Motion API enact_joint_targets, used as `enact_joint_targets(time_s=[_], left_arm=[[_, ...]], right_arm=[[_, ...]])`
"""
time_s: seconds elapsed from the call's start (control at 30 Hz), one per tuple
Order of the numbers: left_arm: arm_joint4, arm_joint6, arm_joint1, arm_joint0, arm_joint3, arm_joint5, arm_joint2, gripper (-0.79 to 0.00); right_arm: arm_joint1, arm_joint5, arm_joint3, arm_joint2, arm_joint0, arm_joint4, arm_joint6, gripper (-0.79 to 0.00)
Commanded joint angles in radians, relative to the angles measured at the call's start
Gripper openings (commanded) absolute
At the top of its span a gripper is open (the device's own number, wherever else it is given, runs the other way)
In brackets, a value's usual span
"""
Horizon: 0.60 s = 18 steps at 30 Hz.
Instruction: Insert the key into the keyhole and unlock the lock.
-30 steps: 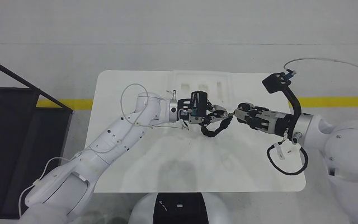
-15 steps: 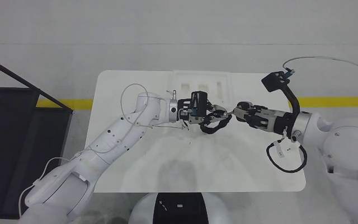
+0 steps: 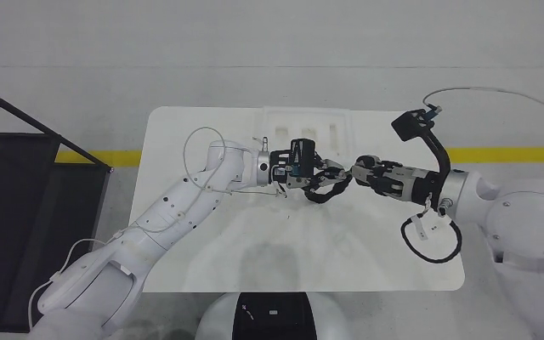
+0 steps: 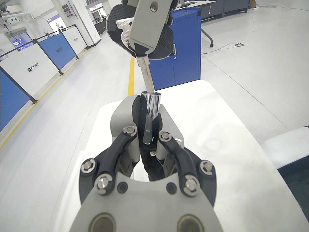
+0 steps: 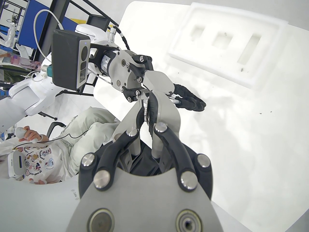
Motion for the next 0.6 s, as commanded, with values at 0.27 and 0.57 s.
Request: enact_joint_targets(time_s=[0.27, 0.57], left_arm=[[0.0, 0.0, 0.0, 0.0, 0.0, 0.0, 0.0, -0.785], [0.0, 0.0, 0.0, 0.0, 0.0, 0.0, 0.0, -0.785]], right_arm=[[0.003, -0.002, 0.002, 0.01, -0.039, 0.015, -0.022, -0.785], [0.006, 0.011, -0.014, -0.005, -0.044, 0.002, -0.014, -0.785]])
